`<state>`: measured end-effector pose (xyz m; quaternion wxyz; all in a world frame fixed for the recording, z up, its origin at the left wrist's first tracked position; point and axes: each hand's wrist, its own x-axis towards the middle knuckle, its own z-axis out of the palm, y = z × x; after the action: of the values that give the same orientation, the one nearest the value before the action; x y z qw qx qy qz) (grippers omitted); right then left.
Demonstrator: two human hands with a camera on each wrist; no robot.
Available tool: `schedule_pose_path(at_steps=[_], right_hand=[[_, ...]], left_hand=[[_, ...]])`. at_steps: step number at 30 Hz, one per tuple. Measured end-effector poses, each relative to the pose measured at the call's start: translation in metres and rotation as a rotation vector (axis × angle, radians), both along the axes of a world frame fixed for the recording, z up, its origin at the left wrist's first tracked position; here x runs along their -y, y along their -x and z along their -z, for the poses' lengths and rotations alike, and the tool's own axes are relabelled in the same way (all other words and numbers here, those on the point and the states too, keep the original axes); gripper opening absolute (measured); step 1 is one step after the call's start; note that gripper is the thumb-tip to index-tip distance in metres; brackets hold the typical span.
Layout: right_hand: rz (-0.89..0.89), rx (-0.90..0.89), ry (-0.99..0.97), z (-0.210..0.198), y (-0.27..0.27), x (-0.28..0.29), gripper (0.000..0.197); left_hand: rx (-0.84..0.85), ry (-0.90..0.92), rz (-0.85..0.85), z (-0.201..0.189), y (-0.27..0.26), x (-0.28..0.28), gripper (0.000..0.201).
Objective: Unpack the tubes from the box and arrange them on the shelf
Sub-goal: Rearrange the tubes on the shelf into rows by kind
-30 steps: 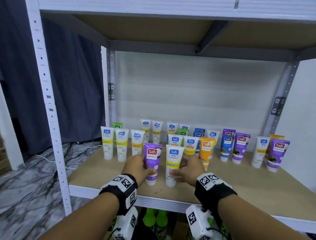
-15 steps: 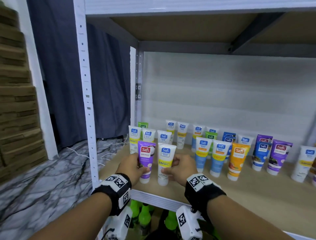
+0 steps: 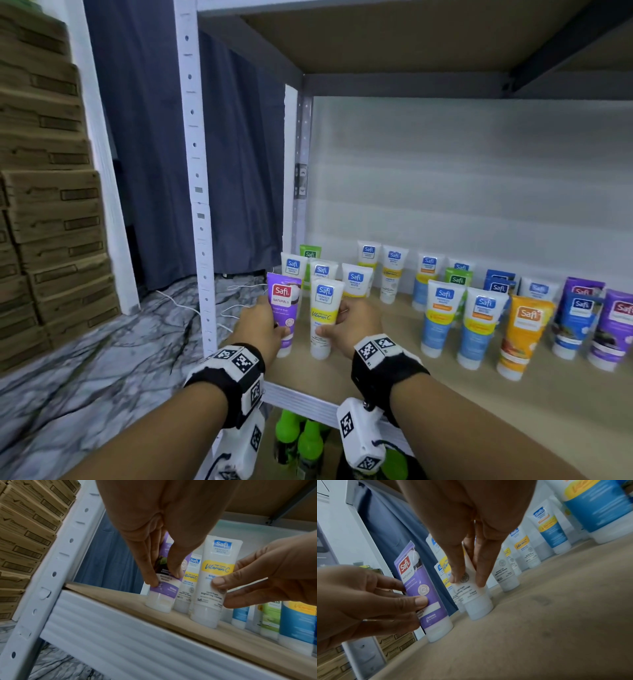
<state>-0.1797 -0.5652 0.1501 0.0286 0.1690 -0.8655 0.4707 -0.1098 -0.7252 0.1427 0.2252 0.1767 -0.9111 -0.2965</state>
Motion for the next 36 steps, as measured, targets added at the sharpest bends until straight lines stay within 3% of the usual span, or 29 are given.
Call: schedule_pose_path(at_steps=[9, 36], right_hand=[[0.085, 0.007, -0.092, -0.006, 0.021, 0.022, 0.038], [0.096, -0.059, -0.163, -0.004, 0.033, 0.034, 0.042]], left_hand=[[0.029, -0.025, 0.004, 0.004, 0.012, 0.01, 0.044], [0.026, -0.034, 0.021, 0.007, 0.014, 0.012, 0.042]])
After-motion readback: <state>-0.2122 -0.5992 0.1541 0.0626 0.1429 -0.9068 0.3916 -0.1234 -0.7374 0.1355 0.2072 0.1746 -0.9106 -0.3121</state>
